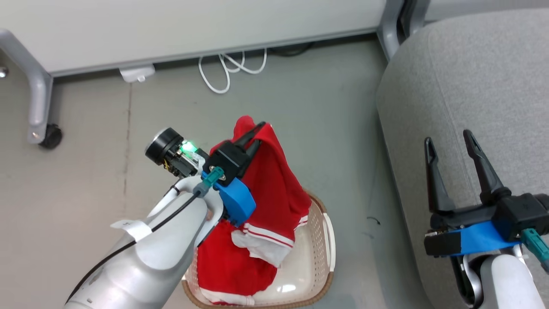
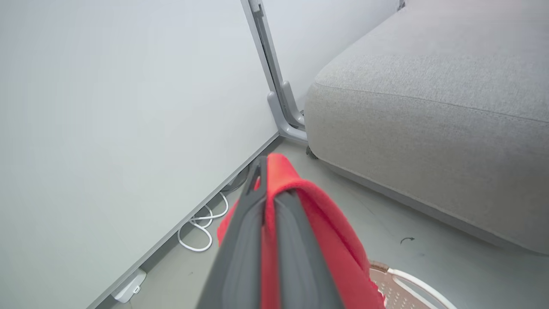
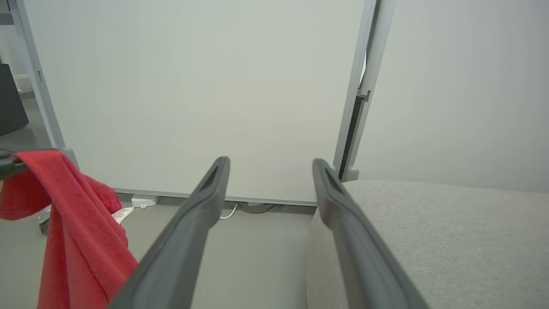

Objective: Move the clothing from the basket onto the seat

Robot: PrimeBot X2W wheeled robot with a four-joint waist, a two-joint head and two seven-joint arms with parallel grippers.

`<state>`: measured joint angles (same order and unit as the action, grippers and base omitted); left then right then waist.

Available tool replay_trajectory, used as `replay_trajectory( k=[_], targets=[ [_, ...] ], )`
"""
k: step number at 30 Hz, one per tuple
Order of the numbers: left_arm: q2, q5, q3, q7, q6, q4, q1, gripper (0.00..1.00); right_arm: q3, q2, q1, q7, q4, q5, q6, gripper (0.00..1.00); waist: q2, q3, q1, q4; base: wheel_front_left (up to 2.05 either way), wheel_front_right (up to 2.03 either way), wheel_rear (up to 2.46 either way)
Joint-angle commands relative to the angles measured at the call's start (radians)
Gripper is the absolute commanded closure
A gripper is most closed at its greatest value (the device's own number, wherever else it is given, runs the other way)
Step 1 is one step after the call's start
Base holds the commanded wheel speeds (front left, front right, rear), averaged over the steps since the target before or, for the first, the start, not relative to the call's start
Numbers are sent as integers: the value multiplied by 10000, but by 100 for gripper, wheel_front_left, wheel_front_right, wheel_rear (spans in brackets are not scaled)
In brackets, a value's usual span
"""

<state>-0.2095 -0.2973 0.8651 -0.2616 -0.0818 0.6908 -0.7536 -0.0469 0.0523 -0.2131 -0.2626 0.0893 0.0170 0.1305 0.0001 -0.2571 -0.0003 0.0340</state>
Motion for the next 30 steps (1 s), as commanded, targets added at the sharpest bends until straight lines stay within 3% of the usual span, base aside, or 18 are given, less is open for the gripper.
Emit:
replay_trajectory(
  k=[1,9,15,30],
  targets=[
    [-10,-4,-145,-50,-50,-120,79,100,-30,20,201,-35,21,-44,5,0,-1,429,3,-86,0,0,0],
    [146,-248,-1541,-51,-270,-1163,-15,100,-14,-4,592,-35,13,-186,5,0,-1,1070,3,-129,0,0,0],
    [281,-623,-1949,-51,-441,-1563,-209,100,-3,-15,777,-35,44,-247,5,0,-1,1431,3,-155,0,0,0],
    [696,-2109,-616,28,-480,-2360,-549,100,230,-20,1125,-35,118,-504,5,0,-1,1966,3,-256,0,0,0]
  ],
)
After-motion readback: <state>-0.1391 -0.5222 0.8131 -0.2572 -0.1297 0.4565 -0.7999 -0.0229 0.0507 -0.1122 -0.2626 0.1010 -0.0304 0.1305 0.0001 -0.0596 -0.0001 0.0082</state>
